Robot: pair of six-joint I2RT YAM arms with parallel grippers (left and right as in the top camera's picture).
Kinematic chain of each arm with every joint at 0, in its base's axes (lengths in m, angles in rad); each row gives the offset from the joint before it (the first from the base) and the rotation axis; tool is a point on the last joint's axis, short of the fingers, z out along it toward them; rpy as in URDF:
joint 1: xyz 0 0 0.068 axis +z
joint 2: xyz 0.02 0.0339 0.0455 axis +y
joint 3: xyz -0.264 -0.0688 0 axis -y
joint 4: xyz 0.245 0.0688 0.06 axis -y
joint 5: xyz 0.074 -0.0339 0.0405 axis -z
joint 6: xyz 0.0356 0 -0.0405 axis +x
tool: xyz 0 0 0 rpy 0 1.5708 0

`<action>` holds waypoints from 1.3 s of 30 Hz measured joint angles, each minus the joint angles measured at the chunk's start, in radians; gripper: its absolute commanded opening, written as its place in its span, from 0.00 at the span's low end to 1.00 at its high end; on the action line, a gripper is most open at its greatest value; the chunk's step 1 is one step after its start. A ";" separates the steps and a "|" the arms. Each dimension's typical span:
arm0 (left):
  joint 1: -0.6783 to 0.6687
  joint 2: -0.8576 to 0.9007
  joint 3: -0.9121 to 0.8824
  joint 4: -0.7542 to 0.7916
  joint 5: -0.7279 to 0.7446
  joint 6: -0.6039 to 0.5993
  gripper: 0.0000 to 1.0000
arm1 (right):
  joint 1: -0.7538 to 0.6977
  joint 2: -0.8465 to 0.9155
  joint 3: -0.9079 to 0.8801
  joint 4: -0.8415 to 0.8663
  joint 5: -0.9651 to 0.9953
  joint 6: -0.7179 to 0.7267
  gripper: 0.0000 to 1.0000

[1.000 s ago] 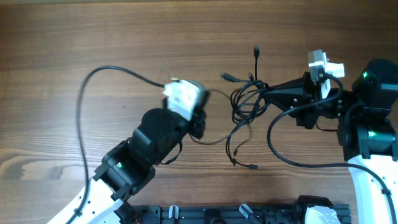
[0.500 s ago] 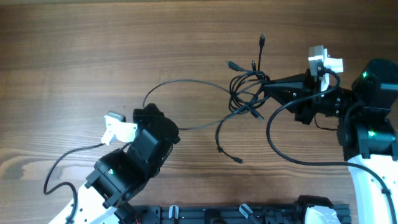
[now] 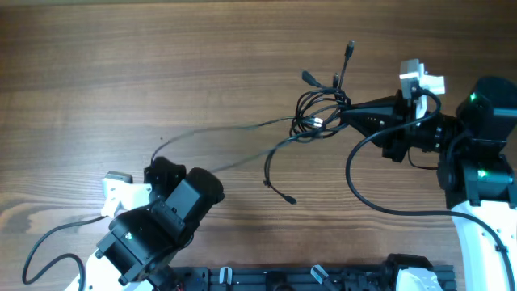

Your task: Untangle cables

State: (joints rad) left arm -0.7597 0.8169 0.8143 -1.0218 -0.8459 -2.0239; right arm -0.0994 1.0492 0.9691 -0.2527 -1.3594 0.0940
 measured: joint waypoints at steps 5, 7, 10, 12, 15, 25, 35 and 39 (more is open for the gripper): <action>0.001 0.000 0.000 0.061 0.076 0.163 0.66 | -0.001 0.000 0.000 0.002 0.001 0.016 0.04; 0.001 0.000 0.000 0.072 0.124 0.269 0.98 | -0.001 0.000 0.000 0.004 0.003 0.029 0.04; 0.001 0.000 0.000 0.075 0.182 0.380 1.00 | -0.001 0.000 0.000 0.007 0.003 0.043 0.04; 0.001 0.000 0.000 0.083 0.206 0.539 1.00 | -0.001 0.000 0.000 0.009 0.003 0.049 0.04; 0.001 0.000 -0.002 0.123 0.224 0.870 1.00 | -0.001 0.000 0.000 0.014 0.003 0.060 0.04; 0.001 0.001 -0.011 0.896 0.672 1.635 1.00 | -0.001 0.001 0.000 0.059 -0.026 0.200 0.04; 0.001 0.118 -0.011 1.106 0.936 1.713 0.93 | -0.001 0.001 0.000 0.150 -0.054 0.434 0.04; 0.001 0.195 -0.011 1.199 1.041 1.720 0.80 | -0.001 0.001 0.000 0.150 -0.062 0.445 0.04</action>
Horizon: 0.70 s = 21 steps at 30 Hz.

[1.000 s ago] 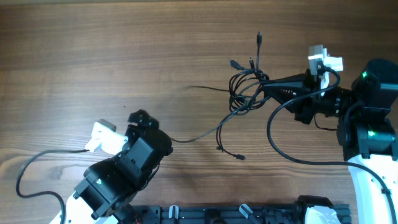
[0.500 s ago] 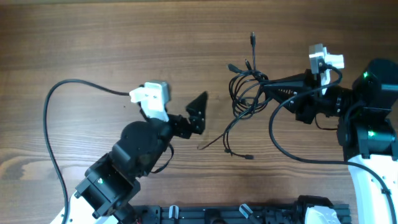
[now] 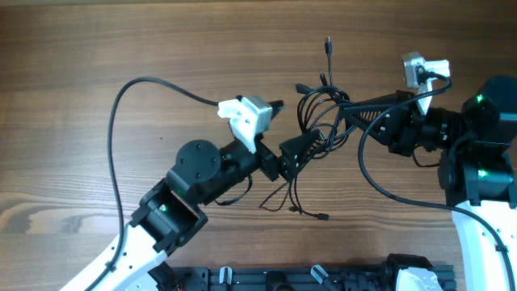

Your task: Untangle cables

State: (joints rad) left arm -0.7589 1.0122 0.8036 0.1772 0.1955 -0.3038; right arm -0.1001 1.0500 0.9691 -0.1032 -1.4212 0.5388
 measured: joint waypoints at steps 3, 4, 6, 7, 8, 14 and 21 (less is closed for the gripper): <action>0.000 0.032 0.000 0.029 0.079 0.003 0.71 | 0.000 0.000 0.000 0.000 -0.004 0.000 0.04; 0.000 0.042 0.000 0.029 0.084 0.004 0.58 | 0.000 0.000 0.000 0.001 -0.010 0.000 0.04; 0.000 0.067 0.000 0.030 0.066 0.006 0.35 | 0.000 0.000 0.000 0.001 -0.022 0.000 0.04; 0.000 0.071 0.000 0.029 0.047 -0.001 0.34 | 0.000 0.000 0.000 0.001 -0.023 0.000 0.04; -0.002 0.074 0.000 0.030 -0.004 0.006 0.41 | 0.000 0.000 0.000 0.001 -0.023 0.000 0.04; -0.004 0.075 0.000 0.061 -0.172 -0.060 0.49 | -0.001 0.000 0.000 0.009 -0.023 0.000 0.04; -0.004 0.034 0.000 0.081 -0.032 -0.054 0.59 | -0.001 0.000 0.000 0.066 0.016 0.007 0.04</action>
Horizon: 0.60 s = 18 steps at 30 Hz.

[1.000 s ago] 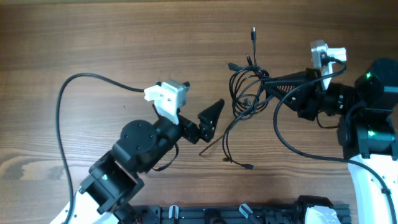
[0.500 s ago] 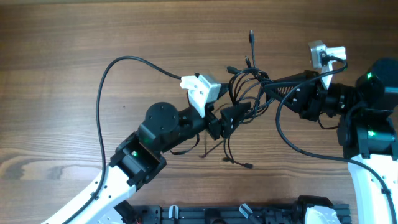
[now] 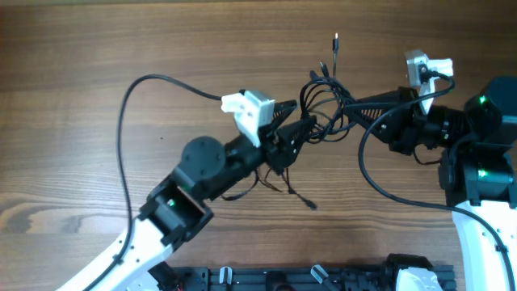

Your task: Untangle cables

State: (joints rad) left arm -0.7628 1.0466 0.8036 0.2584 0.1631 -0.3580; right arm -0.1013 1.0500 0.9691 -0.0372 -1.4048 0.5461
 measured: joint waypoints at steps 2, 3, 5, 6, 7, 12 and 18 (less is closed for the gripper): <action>0.000 -0.061 0.000 -0.035 0.008 0.038 0.60 | 0.000 0.000 0.000 0.000 0.027 0.000 0.04; 0.000 -0.108 0.000 -0.074 0.011 0.062 0.60 | 0.000 0.000 0.000 0.010 0.047 0.000 0.04; 0.000 -0.162 0.001 -0.109 0.011 0.084 0.66 | 0.000 0.000 0.000 0.032 0.053 -0.006 0.04; 0.000 -0.188 0.001 -0.128 0.011 0.093 0.69 | 0.000 0.000 0.000 0.044 0.051 -0.018 0.04; 0.000 -0.206 0.001 -0.139 0.011 0.101 0.71 | 0.000 0.000 0.000 0.051 0.042 -0.033 0.04; 0.002 -0.224 0.001 -0.180 0.050 0.144 0.69 | 0.000 0.002 -0.001 0.147 -0.108 -0.100 0.04; 0.003 -0.130 0.001 -0.101 0.171 0.148 0.70 | 0.000 0.002 -0.001 0.151 -0.155 -0.106 0.04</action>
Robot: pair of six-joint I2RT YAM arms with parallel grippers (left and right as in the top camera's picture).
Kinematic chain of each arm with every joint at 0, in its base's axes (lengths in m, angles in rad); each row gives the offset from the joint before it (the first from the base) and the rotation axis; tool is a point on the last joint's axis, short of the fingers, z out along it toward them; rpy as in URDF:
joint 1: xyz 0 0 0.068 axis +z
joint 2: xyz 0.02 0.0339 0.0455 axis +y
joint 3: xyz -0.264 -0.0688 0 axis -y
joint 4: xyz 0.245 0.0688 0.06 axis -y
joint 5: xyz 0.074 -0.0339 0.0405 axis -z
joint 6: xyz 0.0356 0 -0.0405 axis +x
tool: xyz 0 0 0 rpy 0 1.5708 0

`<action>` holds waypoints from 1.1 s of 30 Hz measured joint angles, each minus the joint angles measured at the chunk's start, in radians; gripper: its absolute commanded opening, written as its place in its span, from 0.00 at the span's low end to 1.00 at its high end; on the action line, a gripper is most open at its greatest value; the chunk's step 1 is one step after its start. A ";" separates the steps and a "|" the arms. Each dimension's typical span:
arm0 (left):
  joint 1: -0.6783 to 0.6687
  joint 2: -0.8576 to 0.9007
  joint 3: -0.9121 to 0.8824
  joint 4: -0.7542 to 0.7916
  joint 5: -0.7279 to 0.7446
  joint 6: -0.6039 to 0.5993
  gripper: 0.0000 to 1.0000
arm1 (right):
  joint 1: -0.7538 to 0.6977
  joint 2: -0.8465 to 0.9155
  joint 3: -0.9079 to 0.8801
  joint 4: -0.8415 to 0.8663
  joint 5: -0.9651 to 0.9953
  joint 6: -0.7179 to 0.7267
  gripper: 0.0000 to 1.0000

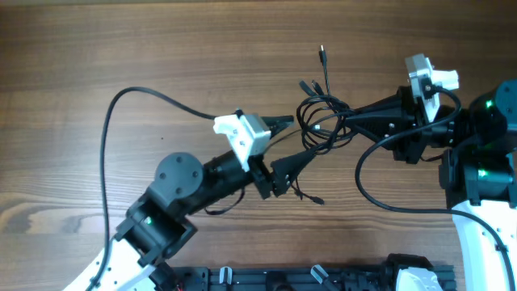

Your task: Untangle cables

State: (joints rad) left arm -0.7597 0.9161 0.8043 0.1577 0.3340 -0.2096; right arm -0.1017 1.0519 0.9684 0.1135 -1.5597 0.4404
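A knot of thin black cables lies right of the table's middle, with loose plug ends sticking up at the far side and trailing toward the front. My right gripper reaches in from the right and is shut on the knot's right side. My left gripper comes from the lower left. Its jaws are spread at the knot's left edge, one finger above and one below a strand running out of the knot.
The left arm's own thick black lead loops over the wooden table at the left. The right arm's lead hangs in a loop at the front right. A black rail runs along the front edge.
My left gripper has drawn back a little to the lower left, and its jaws stand wider apart. The knot and the right gripper have shifted slightly down, and the far plug end has swung left.
My left arm was folded at the front left, far from the knot, while the right gripper held the knot with strands stretched leftward. Then the left gripper was at the knot's lower left edge, then higher against its left side. Now it stands open there.
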 measured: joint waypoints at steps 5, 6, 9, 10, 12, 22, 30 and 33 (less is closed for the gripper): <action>0.000 0.094 0.000 0.082 0.070 0.001 0.60 | 0.000 0.000 0.000 0.000 0.000 0.004 0.04; 0.000 0.103 0.000 0.092 0.078 0.004 0.53 | 0.000 0.000 0.000 0.000 0.000 0.004 0.04; 0.000 0.109 0.000 0.126 0.087 0.009 0.15 | 0.000 0.000 0.000 0.000 0.000 0.008 0.04; 0.000 0.109 0.000 0.135 0.087 0.014 0.04 | 0.000 0.000 0.000 0.000 0.000 0.013 0.04; 0.001 0.109 0.000 0.155 0.089 0.016 0.04 | 0.000 0.000 0.000 0.000 0.000 0.031 0.04; 0.001 0.109 0.000 0.142 0.033 0.012 0.04 | 0.001 0.000 0.000 0.000 0.003 0.066 0.95; 0.001 0.114 0.000 0.094 -0.397 -0.200 0.04 | 0.001 0.000 0.000 -0.003 0.071 0.135 0.94; 0.001 0.114 0.000 0.139 -0.407 -0.248 0.04 | 0.003 0.000 0.000 -0.003 0.061 0.138 0.93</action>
State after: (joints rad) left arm -0.7589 1.0306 0.8043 0.2970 -0.0731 -0.4576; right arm -0.0986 1.0519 0.9684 0.1101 -1.4990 0.5789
